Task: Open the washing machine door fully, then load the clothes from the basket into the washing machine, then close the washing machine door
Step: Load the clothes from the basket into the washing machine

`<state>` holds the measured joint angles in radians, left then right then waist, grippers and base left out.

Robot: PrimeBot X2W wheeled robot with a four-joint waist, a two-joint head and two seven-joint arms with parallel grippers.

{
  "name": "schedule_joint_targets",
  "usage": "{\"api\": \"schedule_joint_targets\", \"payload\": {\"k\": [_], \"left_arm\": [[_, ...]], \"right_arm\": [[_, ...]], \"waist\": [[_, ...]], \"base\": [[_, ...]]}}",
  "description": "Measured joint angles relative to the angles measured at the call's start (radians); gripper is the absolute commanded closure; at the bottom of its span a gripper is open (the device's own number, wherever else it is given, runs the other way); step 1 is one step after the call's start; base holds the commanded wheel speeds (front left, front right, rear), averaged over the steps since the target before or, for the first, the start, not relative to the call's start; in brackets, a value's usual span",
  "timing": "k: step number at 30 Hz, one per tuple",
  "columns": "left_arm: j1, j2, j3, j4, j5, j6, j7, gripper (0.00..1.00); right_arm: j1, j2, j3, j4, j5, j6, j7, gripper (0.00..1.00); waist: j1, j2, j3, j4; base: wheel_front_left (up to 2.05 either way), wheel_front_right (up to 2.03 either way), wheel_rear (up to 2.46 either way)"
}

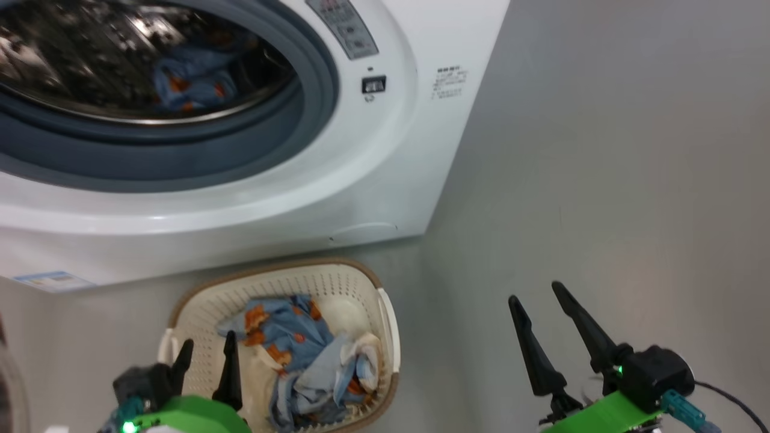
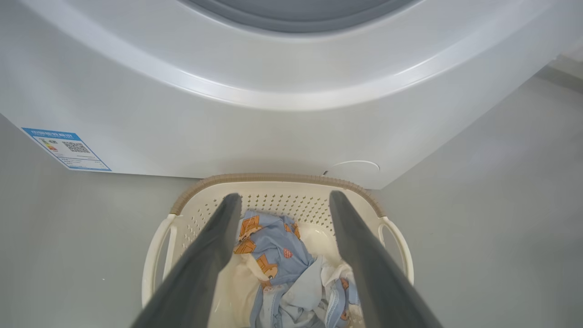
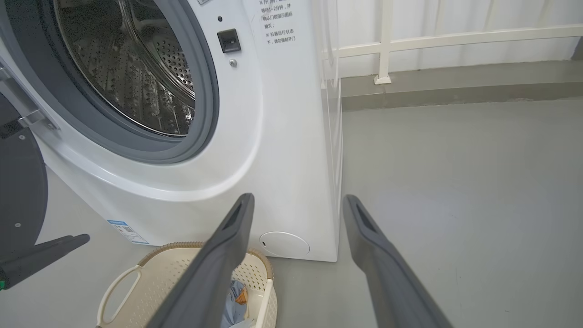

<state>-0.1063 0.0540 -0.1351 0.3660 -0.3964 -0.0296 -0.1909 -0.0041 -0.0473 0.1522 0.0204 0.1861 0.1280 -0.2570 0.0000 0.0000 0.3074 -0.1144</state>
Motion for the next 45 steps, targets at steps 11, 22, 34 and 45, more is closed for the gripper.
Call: {"api": "schedule_joint_targets", "payload": {"k": [11, 22, 34, 45], "left_arm": [[-0.209, 0.025, -0.018, 0.295, -0.049, -0.056, 0.161, 0.00], [-0.409, 0.030, -0.047, 0.572, -0.084, -0.091, 0.235, 0.00], [-0.551, 0.032, -0.095, 0.721, -0.141, -0.099, 0.213, 0.00], [-0.635, 0.050, -0.168, 0.748, -0.209, -0.099, 0.199, 0.00]], "right_arm": [[-0.096, -0.001, 0.039, -0.006, 0.010, 0.000, 0.000, 0.00], [-0.175, -0.001, 0.067, -0.011, 0.010, 0.000, 0.000, 0.00], [-0.190, -0.001, 0.067, -0.029, 0.010, 0.000, 0.000, 0.00], [-0.223, -0.001, 0.061, -0.048, 0.008, 0.000, 0.000, 0.00]], "waist": [[0.0001, 0.0000, 0.176, -0.063], [0.0000, 0.0000, 0.315, -0.116], [0.0000, 0.0000, 0.443, -0.143], [0.0000, 0.0000, 0.531, -0.148]], "base": [[0.00, 0.00, 0.00], [0.00, 0.00, 0.00], [0.00, 0.00, 0.00], [0.00, 0.00, 0.00]]}}
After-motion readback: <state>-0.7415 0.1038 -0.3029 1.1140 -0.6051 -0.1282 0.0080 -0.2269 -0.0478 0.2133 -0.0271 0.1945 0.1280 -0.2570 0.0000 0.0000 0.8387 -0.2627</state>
